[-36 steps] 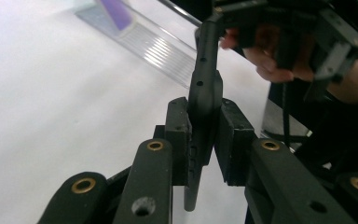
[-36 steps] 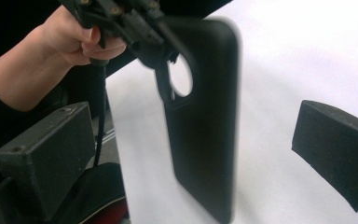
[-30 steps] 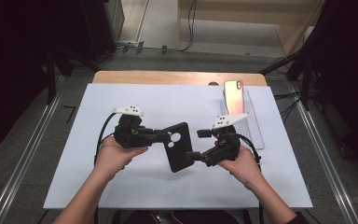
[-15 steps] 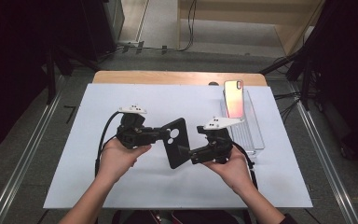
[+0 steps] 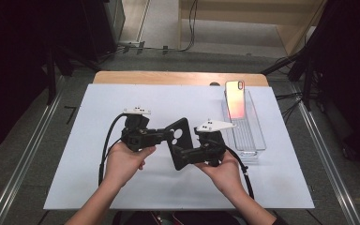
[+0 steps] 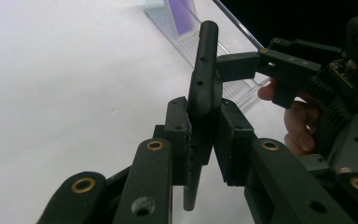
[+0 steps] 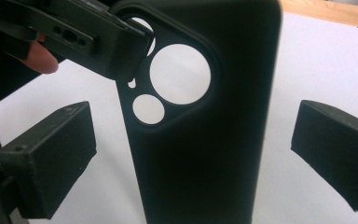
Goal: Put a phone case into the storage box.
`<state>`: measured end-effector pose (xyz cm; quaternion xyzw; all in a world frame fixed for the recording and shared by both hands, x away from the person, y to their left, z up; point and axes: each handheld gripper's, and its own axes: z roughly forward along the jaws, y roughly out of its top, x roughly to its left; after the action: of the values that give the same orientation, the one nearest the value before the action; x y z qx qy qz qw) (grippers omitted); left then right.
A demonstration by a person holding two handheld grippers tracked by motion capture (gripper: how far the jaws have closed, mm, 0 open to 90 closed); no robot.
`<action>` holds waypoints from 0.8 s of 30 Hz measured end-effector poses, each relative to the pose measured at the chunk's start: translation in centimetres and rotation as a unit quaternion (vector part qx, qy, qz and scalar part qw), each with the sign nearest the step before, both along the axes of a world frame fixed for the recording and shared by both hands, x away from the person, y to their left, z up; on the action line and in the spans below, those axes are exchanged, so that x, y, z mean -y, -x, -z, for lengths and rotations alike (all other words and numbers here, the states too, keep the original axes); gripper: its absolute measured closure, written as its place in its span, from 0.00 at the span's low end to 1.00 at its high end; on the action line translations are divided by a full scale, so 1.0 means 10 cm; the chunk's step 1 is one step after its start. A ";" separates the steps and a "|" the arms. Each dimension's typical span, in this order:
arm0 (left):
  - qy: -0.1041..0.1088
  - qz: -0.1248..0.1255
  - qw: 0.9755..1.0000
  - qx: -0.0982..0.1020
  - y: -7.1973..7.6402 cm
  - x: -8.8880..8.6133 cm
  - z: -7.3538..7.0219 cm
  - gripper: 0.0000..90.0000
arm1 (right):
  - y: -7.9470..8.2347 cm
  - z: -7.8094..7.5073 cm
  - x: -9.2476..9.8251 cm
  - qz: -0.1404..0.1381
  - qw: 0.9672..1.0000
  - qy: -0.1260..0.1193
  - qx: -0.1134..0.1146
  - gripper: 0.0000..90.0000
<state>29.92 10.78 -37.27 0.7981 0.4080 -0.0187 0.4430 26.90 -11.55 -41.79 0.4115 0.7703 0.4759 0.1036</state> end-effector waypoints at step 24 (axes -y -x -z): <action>0.006 0.006 1.000 0.009 0.10 0.14 0.00 0.85 | -0.01 0.05 -0.10 0.025 0.999 0.028 0.009 0.13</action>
<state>28.95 9.41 -37.25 0.7981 0.3986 -0.0166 0.4516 26.96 -10.52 -42.28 0.4235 0.7717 0.4552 0.1337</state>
